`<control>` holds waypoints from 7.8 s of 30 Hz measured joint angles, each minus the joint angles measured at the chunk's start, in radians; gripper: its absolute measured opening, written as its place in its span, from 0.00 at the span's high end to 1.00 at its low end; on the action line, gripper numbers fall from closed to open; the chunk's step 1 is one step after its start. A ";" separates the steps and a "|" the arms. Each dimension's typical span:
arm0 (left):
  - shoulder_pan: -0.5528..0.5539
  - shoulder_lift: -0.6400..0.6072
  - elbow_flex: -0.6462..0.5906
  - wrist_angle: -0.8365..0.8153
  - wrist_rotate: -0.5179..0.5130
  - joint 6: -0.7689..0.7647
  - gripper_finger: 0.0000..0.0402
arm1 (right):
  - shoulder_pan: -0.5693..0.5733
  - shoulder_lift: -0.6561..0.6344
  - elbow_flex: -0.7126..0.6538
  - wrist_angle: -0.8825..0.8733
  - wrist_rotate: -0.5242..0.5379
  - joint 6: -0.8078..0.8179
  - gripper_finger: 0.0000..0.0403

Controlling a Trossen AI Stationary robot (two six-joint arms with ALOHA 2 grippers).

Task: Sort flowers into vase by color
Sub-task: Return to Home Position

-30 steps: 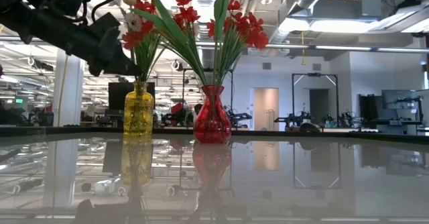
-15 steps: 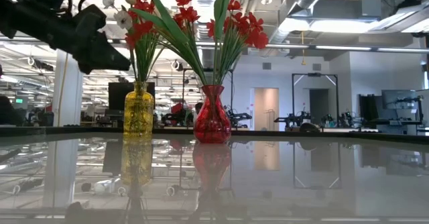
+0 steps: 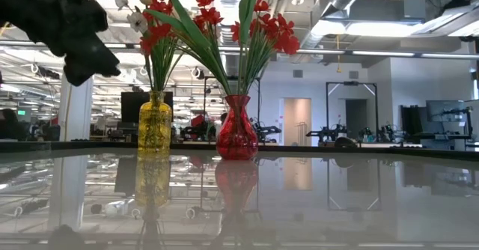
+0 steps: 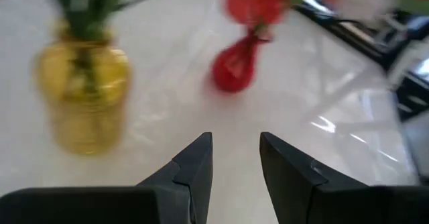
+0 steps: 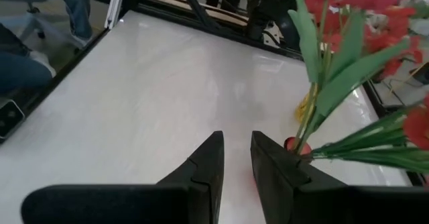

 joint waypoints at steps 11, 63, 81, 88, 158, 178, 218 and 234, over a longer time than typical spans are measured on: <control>-0.367 0.001 0.008 0.177 -0.133 -0.034 0.72 | 0.003 -0.073 0.000 -0.102 -0.003 0.139 0.75; -0.348 -0.383 -0.186 0.310 -0.158 0.341 0.72 | -0.518 -0.508 -0.594 0.376 -0.364 0.190 0.96; -0.345 -0.378 -0.276 0.425 -0.103 0.250 0.72 | -0.518 -0.832 -0.854 0.456 -0.367 0.205 0.96; -0.345 -0.379 -0.283 0.420 -0.085 0.226 0.72 | -0.517 -0.929 -0.897 0.414 -0.367 0.237 0.95; -0.345 -0.344 -0.336 0.443 -0.086 0.280 0.72 | -0.514 -0.935 -0.901 0.268 -0.368 0.037 0.91; -0.345 -0.344 -0.336 0.443 -0.086 0.280 0.72 | -0.514 -0.935 -0.901 0.267 -0.368 0.037 0.91; -0.345 -0.344 -0.336 0.443 -0.086 0.280 0.72 | -0.514 -0.935 -0.901 0.267 -0.369 0.037 0.91; -0.345 -0.344 -0.336 0.443 -0.087 0.280 0.72 | -0.514 -0.935 -0.901 0.267 -0.369 0.037 0.91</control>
